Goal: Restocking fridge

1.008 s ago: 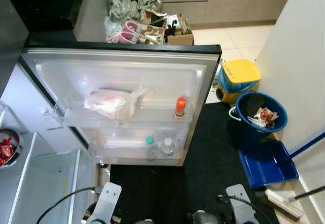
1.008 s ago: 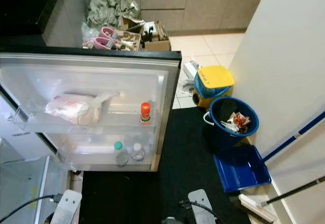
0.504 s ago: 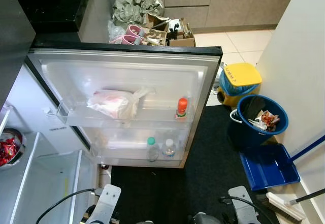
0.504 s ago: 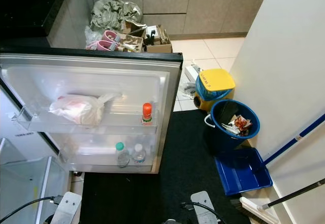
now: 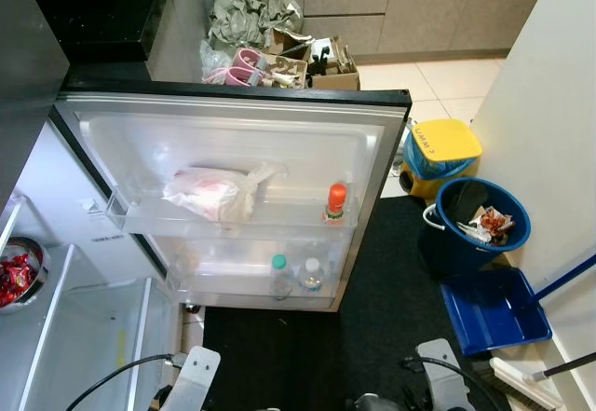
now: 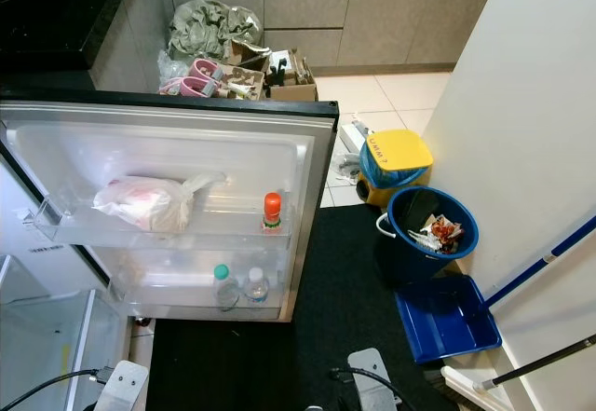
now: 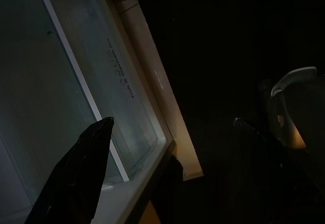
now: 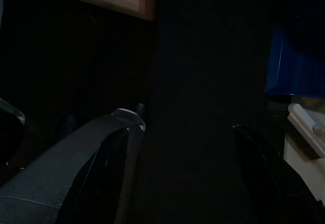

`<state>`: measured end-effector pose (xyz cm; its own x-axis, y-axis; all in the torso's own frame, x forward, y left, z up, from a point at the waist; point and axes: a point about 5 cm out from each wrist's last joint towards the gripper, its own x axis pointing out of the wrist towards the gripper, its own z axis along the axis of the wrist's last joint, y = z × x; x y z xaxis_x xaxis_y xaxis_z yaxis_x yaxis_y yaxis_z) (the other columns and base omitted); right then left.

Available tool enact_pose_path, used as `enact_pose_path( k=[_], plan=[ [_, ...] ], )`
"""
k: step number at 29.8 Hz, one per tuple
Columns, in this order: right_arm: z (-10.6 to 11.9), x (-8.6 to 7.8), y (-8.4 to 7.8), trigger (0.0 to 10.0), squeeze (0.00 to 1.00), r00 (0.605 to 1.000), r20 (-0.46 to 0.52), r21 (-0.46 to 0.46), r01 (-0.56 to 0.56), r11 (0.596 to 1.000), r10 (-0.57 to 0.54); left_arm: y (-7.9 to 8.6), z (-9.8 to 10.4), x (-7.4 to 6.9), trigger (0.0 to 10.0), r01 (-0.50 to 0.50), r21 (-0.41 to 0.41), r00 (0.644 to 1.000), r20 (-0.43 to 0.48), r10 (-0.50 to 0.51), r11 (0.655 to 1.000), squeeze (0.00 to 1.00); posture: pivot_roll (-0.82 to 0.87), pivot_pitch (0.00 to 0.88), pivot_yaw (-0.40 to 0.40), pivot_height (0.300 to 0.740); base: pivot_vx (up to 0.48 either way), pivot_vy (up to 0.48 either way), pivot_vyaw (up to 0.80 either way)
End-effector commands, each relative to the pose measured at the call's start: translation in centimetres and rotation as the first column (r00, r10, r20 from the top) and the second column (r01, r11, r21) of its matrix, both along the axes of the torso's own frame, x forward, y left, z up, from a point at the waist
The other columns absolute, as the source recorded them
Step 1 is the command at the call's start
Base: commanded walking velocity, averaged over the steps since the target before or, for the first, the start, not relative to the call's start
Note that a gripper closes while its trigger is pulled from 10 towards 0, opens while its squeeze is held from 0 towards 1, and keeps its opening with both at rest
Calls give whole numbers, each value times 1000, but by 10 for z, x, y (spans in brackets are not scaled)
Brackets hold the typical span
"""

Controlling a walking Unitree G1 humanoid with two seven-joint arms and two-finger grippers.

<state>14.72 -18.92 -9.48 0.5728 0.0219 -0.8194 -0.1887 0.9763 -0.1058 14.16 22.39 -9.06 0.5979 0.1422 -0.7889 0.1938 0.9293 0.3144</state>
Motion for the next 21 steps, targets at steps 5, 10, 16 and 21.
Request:
enact_pose_path(
  k=[5, 10, 16, 21],
  plan=[
    [-1, -4, -1, 10000, 0, 1000, -8, 1, 2, 1000, -2, -4, -4, -8, 10000, 15, 3, 1000, -27, -15, 1000, 0, -33, 86, -31, 740, 0, 0, 0],
    [-1, -3, -1, 10000, 0, 1000, -7, 2, 2, 1000, -2, -3, -4, -8, 10000, 17, 7, 999, -28, -17, 1000, 0, -33, 86, -31, 740, 0, 0, 0],
    [-1, -3, -1, 10000, 0, 1000, -7, 1, 1, 1000, -1, -3, -4, -8, 10000, 19, 9, 999, -26, -19, 1000, 0, -33, 86, -31, 740, 0, 0, 0],
    [-2, -4, -1, 10000, 0, 1000, -9, -2, 1, 1000, -1, -3, -4, -8, 10000, 22, 11, 999, -24, -22, 1000, 0, -32, 86, -30, 740, 0, 0, 0]
  ],
)
